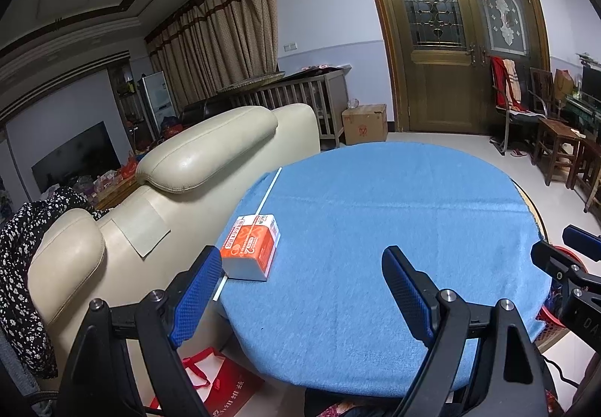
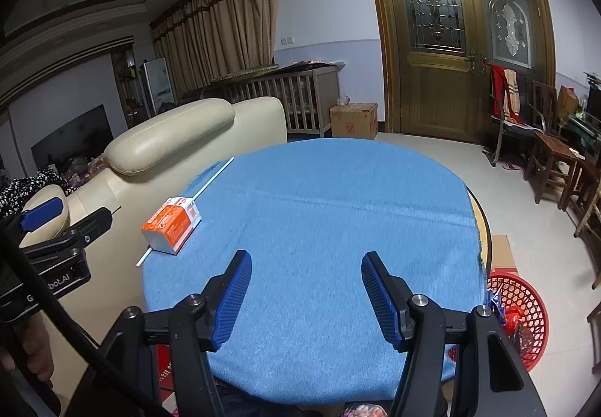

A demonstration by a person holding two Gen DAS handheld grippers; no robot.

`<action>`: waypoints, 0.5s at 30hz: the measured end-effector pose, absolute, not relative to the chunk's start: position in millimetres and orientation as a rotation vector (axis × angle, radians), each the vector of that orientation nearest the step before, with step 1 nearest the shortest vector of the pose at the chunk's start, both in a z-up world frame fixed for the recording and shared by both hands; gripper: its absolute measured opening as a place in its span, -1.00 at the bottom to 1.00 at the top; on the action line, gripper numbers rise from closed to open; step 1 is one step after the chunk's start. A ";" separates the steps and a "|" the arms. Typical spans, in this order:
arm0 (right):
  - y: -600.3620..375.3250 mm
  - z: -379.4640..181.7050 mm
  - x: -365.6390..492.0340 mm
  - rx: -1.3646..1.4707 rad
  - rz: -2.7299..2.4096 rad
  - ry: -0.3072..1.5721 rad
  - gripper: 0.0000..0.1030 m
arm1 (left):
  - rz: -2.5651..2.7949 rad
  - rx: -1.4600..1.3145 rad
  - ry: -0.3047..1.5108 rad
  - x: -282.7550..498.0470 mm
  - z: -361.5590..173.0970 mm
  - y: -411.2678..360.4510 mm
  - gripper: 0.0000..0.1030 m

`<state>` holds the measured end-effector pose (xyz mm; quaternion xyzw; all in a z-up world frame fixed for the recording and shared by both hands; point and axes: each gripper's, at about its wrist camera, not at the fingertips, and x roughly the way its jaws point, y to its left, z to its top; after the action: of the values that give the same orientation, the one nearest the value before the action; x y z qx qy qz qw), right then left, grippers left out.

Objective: Collect trash

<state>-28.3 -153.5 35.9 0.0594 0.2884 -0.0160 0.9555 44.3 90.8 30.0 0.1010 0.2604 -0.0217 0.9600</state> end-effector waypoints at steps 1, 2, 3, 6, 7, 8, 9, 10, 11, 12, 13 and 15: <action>-153.7 35.5 -28.4 0.122 -0.032 0.587 0.26 | -0.043 0.207 0.529 44.4 29.6 90.6 0.70; -153.9 35.3 -28.5 0.125 -0.031 0.588 0.26 | -0.041 0.207 0.529 44.3 28.9 91.1 0.70; -154.0 34.8 -28.4 0.126 -0.031 0.589 0.26 | -0.041 0.207 0.530 44.5 28.6 91.6 0.70; -154.1 34.9 -28.7 0.124 -0.033 0.587 0.26 | -0.039 0.206 0.531 44.5 27.7 91.4 0.70; -154.0 34.8 -28.8 0.124 -0.033 0.587 0.26 | -0.039 0.205 0.532 44.9 27.3 91.8 0.70; -153.9 34.7 -28.8 0.124 -0.033 0.587 0.26 | -0.040 0.203 0.533 44.8 26.4 92.2 0.70; -153.9 34.6 -29.0 0.124 -0.033 0.588 0.26 | -0.039 0.203 0.534 45.1 26.0 92.6 0.70; -153.8 34.7 -28.9 0.123 -0.033 0.588 0.26 | -0.038 0.202 0.535 45.7 25.7 92.6 0.70; -153.3 34.3 -28.2 0.122 -0.033 0.589 0.26 | -0.038 0.202 0.536 46.4 25.7 92.9 0.70; -153.2 34.1 -28.0 0.122 -0.033 0.591 0.26 | -0.040 0.202 0.538 46.9 25.1 93.1 0.70; -153.1 33.7 -27.8 0.122 -0.033 0.592 0.26 | -0.040 0.202 0.539 47.3 24.7 93.3 0.70; -152.7 32.8 -27.1 0.123 -0.034 0.594 0.26 | -0.040 0.202 0.541 48.1 23.3 94.5 0.70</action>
<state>-27.1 -152.7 32.8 0.0603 0.2926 -0.0166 0.9542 48.1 94.5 23.3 0.0998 0.2668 -0.0196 0.9584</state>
